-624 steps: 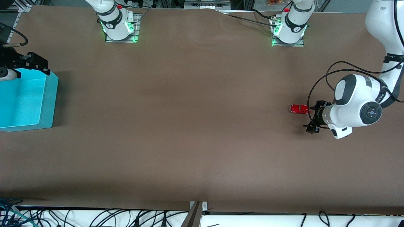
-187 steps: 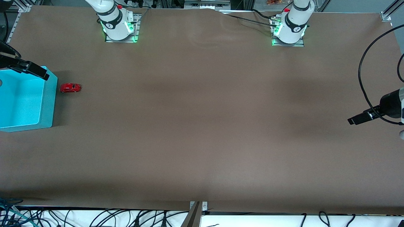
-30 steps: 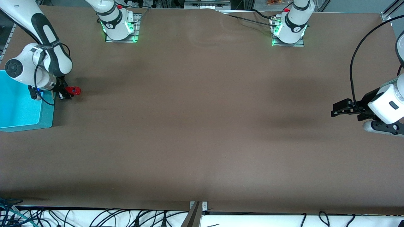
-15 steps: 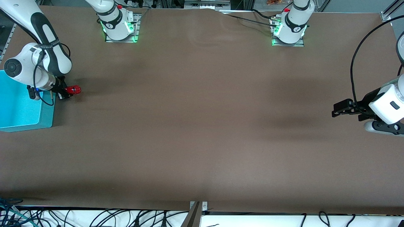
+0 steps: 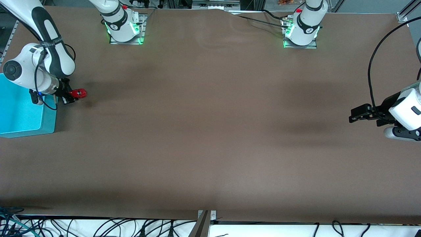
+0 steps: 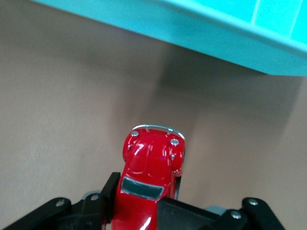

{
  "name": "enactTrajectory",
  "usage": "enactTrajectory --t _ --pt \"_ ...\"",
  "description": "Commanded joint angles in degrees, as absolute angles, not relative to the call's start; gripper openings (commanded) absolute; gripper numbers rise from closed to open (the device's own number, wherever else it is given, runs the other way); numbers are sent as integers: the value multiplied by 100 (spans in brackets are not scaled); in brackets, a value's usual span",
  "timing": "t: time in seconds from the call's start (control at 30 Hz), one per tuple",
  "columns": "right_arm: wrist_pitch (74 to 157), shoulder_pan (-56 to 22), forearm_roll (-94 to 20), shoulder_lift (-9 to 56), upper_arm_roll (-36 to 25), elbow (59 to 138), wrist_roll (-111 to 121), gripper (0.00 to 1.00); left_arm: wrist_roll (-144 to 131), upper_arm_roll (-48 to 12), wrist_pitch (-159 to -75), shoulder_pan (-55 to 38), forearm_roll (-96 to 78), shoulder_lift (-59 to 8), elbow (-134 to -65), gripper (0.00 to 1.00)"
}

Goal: Wind red beetle toy and store in blue box

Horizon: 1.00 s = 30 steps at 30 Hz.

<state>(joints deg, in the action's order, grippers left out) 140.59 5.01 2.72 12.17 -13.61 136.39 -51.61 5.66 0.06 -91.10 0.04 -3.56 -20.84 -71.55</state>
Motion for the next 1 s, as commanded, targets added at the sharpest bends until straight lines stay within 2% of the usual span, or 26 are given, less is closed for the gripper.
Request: enactTrajectory --t 0.0,0.47,0.97 --pt "13668 519 369 862 -1257 13676 -4922 0 642 0 -9044 9 -272 -2180 -6952 100" --pt "12832 519 615 211 -1178 13641 -4202 0 650 9 -9044 26 -272 -2180 -6952 100" --pt "12340 519 958 -149 -1248 13597 -2550 0 659 9 -9044 79 -281 -2180 -6952 100"
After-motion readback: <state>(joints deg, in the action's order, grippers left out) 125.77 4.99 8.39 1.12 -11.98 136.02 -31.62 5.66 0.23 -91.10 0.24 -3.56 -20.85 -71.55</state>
